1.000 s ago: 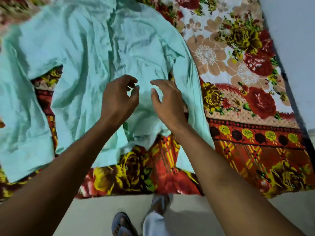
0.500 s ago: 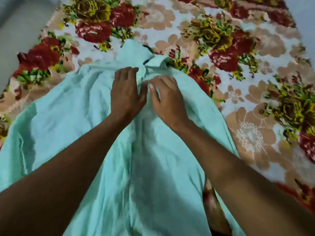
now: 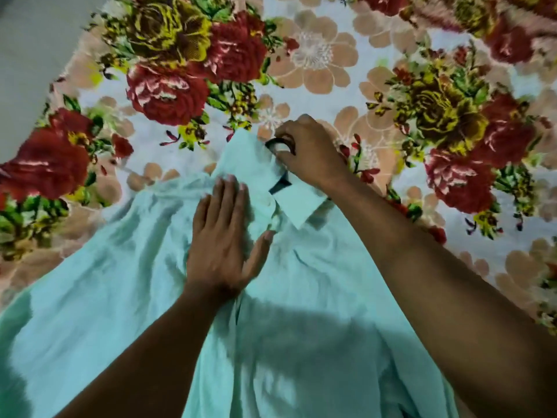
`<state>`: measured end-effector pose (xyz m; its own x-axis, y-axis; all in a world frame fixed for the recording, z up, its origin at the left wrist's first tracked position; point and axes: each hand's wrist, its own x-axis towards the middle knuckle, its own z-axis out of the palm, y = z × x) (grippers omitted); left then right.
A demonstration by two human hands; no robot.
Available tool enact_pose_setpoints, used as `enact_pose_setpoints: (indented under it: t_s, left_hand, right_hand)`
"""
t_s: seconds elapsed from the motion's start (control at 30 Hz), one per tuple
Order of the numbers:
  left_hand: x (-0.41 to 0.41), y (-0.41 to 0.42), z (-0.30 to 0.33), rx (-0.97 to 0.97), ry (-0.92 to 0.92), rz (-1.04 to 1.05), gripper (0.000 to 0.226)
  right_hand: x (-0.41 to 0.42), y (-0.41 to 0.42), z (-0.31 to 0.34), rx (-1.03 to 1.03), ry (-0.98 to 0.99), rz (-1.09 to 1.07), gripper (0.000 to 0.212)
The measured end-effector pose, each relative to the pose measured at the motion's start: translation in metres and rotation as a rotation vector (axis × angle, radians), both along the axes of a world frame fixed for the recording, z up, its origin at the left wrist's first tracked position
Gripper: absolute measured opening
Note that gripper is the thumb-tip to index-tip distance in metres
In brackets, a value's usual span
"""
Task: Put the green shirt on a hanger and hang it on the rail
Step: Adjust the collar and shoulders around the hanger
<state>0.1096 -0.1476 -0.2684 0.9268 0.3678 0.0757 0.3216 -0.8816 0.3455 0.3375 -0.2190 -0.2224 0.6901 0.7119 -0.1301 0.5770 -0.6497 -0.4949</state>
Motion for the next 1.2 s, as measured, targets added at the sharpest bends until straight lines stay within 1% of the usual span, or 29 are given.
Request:
enact_pose_setpoints:
  t_s: [0.07,0.13,0.23,0.37,0.53,0.6,0.7,0.77,0.8,0.83,0.87,0.93,0.97,1.0,1.07,1.2]
  left_hand:
    - [0.002,0.001,0.001,-0.017,0.011,-0.004,0.084]
    - [0.004,0.000,0.001,-0.024,0.010,-0.009,0.083]
    - [0.003,0.002,0.000,0.007,0.009,-0.012,0.083]
    - [0.005,0.003,-0.002,0.009,0.016,-0.017,0.082]
    - [0.005,0.003,-0.003,0.015,0.007,-0.008,0.083]
    - [0.005,0.002,-0.003,0.021,0.007,-0.009,0.083]
    - [0.004,0.002,-0.003,0.023,0.010,-0.006,0.083]
    - [0.003,0.001,-0.003,0.027,0.008,-0.010,0.083]
    - [0.003,0.000,-0.003,0.032,0.008,-0.008,0.083]
    - [0.004,0.001,-0.003,0.036,0.009,-0.003,0.083]
    - [0.003,0.001,-0.003,0.039,0.007,-0.001,0.083]
    - [0.002,0.001,-0.003,0.039,0.004,-0.003,0.083]
    - [0.002,0.001,-0.004,0.040,0.006,-0.003,0.083]
    - [0.002,0.001,-0.005,0.042,0.010,-0.001,0.083]
    - [0.001,0.001,-0.005,0.049,0.015,0.009,0.082]
    - [0.000,0.000,-0.005,0.058,0.004,0.037,0.080]
  right_hand:
    - [0.009,0.002,-0.005,0.002,-0.013,0.001,0.025]
    - [0.019,0.004,-0.007,0.050,-0.037,-0.029,0.017]
    - [0.035,0.004,-0.005,0.085,-0.110,-0.105,0.013]
    - [0.039,0.000,-0.008,0.048,-0.152,-0.110,0.014]
    - [0.042,0.003,-0.006,0.083,-0.112,-0.094,0.013]
    - [0.039,-0.002,-0.003,0.132,-0.104,-0.076,0.016]
    - [0.028,-0.024,0.007,0.277,-0.131,-0.136,0.018]
    - [0.015,-0.039,0.012,0.283,-0.169,-0.150,0.018]
    - [0.009,-0.045,0.012,0.220,-0.186,-0.126,0.021]
    - [0.003,-0.048,0.012,0.130,-0.203,-0.117,0.030]
    - [-0.002,-0.054,0.011,0.046,-0.197,-0.155,0.041]
    - [-0.010,-0.065,0.011,-0.040,-0.058,-0.316,0.061]
    - [-0.013,-0.070,0.010,-0.061,0.025,-0.372,0.067]
    - [-0.017,-0.072,0.009,-0.086,0.074,-0.373,0.070]
    - [-0.026,-0.072,0.007,-0.139,0.094,-0.306,0.074]
    - [-0.035,-0.060,0.015,-0.280,0.061,-0.218,0.089]
